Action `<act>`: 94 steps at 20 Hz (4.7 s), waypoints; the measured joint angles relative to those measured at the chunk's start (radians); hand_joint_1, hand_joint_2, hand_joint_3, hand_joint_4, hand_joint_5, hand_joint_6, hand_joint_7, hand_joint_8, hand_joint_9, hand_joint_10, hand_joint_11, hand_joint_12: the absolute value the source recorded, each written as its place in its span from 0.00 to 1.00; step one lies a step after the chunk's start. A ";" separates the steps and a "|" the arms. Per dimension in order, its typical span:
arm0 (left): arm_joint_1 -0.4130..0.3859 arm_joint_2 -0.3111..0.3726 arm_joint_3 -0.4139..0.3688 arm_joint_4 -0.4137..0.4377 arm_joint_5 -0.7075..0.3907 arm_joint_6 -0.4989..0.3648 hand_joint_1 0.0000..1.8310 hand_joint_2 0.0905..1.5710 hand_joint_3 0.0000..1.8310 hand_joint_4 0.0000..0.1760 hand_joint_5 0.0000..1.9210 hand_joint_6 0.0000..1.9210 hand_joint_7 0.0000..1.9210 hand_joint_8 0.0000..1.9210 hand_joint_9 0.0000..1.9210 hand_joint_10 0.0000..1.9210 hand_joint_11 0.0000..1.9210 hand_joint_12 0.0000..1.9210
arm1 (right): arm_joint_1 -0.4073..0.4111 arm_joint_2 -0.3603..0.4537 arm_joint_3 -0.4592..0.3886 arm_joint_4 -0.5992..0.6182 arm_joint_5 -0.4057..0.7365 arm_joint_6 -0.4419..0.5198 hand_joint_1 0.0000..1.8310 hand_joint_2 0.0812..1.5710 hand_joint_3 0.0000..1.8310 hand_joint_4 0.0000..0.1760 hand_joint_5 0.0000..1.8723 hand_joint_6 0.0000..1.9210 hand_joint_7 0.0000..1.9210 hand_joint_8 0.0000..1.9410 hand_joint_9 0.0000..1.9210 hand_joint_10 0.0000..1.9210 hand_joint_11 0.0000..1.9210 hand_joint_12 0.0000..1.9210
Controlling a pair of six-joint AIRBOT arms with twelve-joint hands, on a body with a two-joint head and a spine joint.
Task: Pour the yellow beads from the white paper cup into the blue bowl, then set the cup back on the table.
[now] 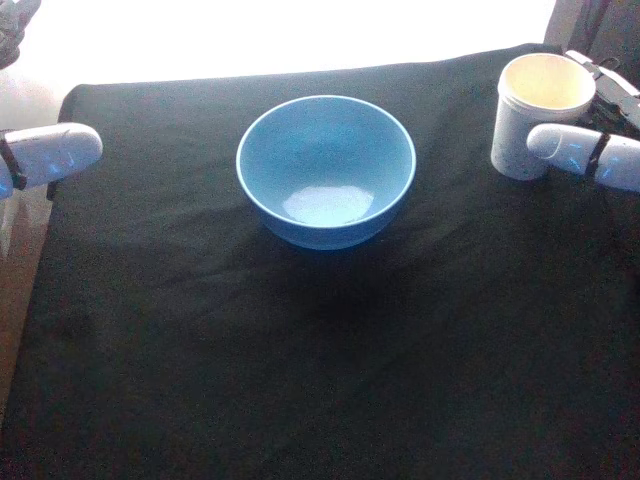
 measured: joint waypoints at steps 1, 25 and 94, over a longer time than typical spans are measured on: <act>0.000 -0.003 0.003 0.002 0.000 0.000 0.29 0.47 0.00 0.13 0.00 0.00 0.01 0.00 0.03 0.00 0.00 0.15 | 0.003 -0.001 0.001 -0.008 -0.006 0.000 0.32 0.41 0.00 0.65 0.04 0.00 0.05 0.00 0.00 0.00 0.04 0.02; 0.000 -0.018 0.011 0.002 0.004 -0.014 0.28 0.46 0.00 0.31 0.00 0.00 0.05 0.00 0.04 0.00 0.00 0.19 | 0.024 -0.013 0.011 -0.058 -0.011 0.005 0.60 0.67 0.00 0.16 0.56 0.45 0.18 0.00 0.03 0.00 0.00 0.00; 0.031 -0.032 0.016 -0.009 0.023 -0.027 0.27 0.48 0.00 0.17 0.00 0.00 0.06 0.00 0.06 0.00 0.00 0.24 | 0.514 0.153 -0.072 -0.912 -0.193 -0.013 0.69 0.66 0.00 0.00 0.65 0.31 0.52 0.49 0.42 0.30 0.10 0.79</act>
